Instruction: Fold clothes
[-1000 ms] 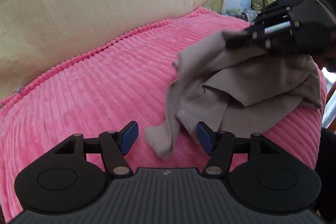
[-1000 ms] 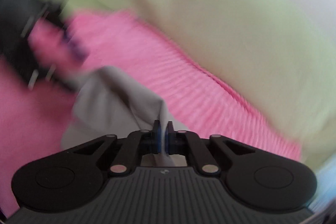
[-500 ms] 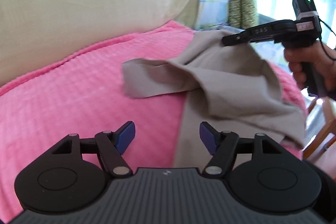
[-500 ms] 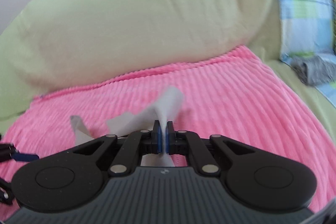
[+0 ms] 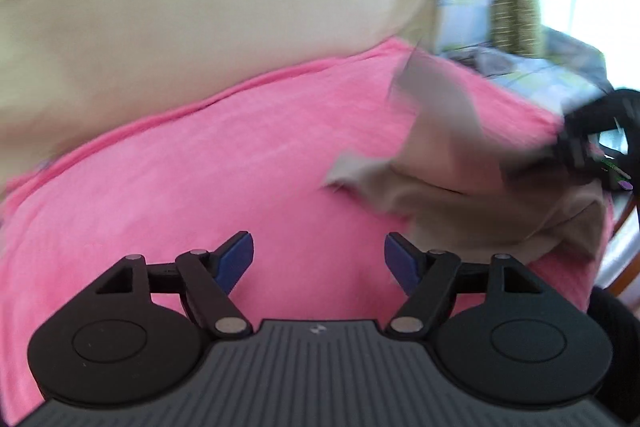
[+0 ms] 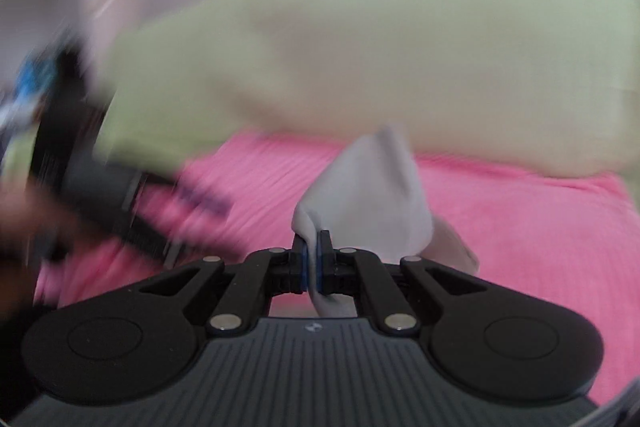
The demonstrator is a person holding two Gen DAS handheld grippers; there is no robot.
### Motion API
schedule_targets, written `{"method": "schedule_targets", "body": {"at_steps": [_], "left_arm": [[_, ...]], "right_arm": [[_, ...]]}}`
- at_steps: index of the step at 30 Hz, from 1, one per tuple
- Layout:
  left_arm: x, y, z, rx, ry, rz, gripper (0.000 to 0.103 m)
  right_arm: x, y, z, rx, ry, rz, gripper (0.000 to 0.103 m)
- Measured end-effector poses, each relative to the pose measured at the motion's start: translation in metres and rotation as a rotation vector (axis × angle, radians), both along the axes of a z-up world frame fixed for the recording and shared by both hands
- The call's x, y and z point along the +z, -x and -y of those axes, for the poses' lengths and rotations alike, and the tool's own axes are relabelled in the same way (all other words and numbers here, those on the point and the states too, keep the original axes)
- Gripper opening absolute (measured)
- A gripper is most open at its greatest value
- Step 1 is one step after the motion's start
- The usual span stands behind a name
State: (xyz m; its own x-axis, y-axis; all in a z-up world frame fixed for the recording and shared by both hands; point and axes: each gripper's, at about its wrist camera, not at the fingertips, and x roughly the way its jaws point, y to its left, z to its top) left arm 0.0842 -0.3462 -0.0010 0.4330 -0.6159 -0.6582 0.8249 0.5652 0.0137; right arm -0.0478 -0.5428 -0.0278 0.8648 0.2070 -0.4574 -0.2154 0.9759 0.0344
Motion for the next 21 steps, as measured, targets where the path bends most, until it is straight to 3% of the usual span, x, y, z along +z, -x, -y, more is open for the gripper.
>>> {"method": "schedule_targets", "body": {"at_steps": [6, 8, 9, 10, 14, 16, 18, 19, 20, 21], "left_arm": [[0.001, -0.005, -0.062, 0.113, 0.065, -0.115, 0.076], [-0.004, -0.007, -0.069, 0.120, 0.078, -0.143, 0.076], [-0.008, -0.007, -0.070, 0.121, 0.080, -0.153, 0.076], [-0.012, -0.007, -0.070, 0.116, 0.078, -0.165, 0.076], [-0.026, -0.008, -0.065, 0.093, 0.089, -0.220, 0.076], [-0.036, -0.007, -0.058, 0.069, 0.083, -0.251, 0.076], [-0.045, -0.006, -0.050, 0.033, 0.079, -0.295, 0.076], [-0.050, -0.003, -0.045, 0.019, 0.071, -0.301, 0.076], [-0.053, -0.001, -0.042, 0.009, 0.063, -0.298, 0.070], [-0.056, 0.004, -0.037, -0.018, 0.044, -0.283, 0.052]], "right_arm": [[-0.040, -0.018, -0.085, 0.160, -0.016, -0.116, 0.004], [-0.052, -0.025, -0.106, 0.196, -0.021, -0.184, 0.012], [-0.053, -0.025, -0.110, 0.207, -0.023, -0.195, 0.020], [-0.049, -0.020, -0.109, 0.221, -0.044, -0.191, 0.022], [-0.020, 0.000, -0.087, 0.188, -0.117, -0.134, 0.023], [-0.002, 0.009, -0.054, 0.085, -0.127, -0.072, 0.032], [0.000, 0.008, -0.018, -0.021, -0.115, -0.064, 0.055], [0.000, 0.007, 0.000, -0.073, -0.107, -0.066, 0.057], [-0.003, 0.004, 0.011, -0.097, -0.109, -0.077, 0.057], [-0.009, -0.001, 0.023, -0.108, -0.126, -0.112, 0.058]]}}
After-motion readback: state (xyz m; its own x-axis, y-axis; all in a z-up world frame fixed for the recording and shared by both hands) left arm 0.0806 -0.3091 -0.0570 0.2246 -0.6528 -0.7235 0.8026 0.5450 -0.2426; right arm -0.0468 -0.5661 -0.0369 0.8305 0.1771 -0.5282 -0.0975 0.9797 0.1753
